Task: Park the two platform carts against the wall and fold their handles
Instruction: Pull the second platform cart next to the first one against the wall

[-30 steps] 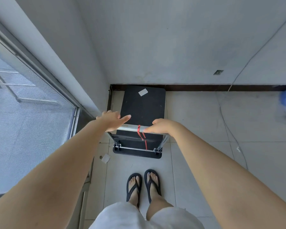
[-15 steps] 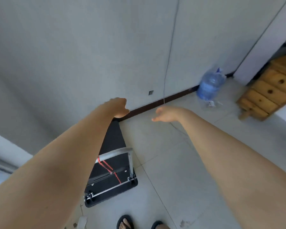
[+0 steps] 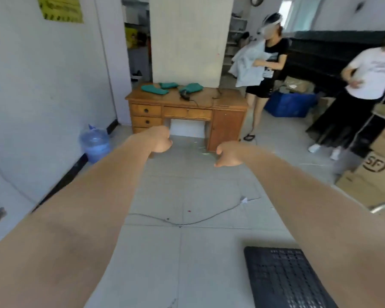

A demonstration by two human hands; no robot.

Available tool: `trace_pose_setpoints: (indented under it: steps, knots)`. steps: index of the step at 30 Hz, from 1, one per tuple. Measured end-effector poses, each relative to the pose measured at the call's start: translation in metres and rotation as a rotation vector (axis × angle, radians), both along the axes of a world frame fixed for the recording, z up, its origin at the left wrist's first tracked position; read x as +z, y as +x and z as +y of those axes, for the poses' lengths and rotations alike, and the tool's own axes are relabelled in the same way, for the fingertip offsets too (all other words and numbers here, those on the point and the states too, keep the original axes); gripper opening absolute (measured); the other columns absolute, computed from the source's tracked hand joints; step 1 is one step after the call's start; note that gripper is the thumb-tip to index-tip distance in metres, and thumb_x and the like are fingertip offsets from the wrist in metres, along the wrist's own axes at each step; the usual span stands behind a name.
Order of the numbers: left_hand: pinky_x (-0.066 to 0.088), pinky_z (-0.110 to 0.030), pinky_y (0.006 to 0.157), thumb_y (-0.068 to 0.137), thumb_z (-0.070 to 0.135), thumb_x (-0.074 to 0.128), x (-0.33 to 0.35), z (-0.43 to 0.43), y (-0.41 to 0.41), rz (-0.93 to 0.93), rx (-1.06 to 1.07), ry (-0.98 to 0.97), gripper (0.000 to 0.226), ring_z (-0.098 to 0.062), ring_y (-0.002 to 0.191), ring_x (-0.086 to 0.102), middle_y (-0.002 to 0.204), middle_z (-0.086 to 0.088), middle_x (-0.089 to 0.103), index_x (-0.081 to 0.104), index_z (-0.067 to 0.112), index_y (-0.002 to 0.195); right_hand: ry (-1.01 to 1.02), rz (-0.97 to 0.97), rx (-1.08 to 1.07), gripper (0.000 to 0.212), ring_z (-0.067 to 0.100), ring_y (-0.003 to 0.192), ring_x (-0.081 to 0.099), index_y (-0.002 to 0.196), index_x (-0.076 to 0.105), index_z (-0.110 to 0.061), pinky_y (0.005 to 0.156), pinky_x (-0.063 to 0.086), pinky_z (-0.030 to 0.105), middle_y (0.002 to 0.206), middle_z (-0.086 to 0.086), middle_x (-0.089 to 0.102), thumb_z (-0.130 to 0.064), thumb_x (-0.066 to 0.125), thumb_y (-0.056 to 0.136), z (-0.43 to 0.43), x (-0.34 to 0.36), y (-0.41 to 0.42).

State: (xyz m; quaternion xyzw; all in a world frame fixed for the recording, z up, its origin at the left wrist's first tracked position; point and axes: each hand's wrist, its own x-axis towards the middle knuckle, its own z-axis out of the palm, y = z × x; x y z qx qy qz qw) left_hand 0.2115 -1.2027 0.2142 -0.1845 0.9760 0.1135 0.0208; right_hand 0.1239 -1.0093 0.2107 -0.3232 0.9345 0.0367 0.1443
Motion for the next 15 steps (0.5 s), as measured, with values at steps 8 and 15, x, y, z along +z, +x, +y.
trace_pose_setpoints:
  steps: [8,15]
  knots:
    - [0.046,-0.035,0.094,0.099,0.022,0.049,0.014,0.316,-0.174,-0.024,-0.561,-0.059,0.036,-0.035,0.118,0.055,0.129,-0.021,0.058,0.059,-0.003,0.123,-0.081,0.051,-0.649,0.058,0.031,0.134,0.046,0.142,0.045,-0.008,0.107,0.041,0.037,0.148,0.011,0.045,-0.035,0.057,0.092,0.344,0.029,-0.065]
    - [0.043,-0.037,0.096,0.099,0.025,0.047,0.002,0.565,-0.229,-0.068,-1.016,-0.104,0.037,-0.033,0.119,0.053,0.13,-0.017,0.054,0.051,-0.001,0.126,-0.127,0.017,-1.105,0.057,0.03,0.131,0.048,0.141,0.047,-0.009,0.1,0.041,0.033,0.146,0.01,0.048,-0.038,0.057,0.093,0.559,0.013,-0.024]
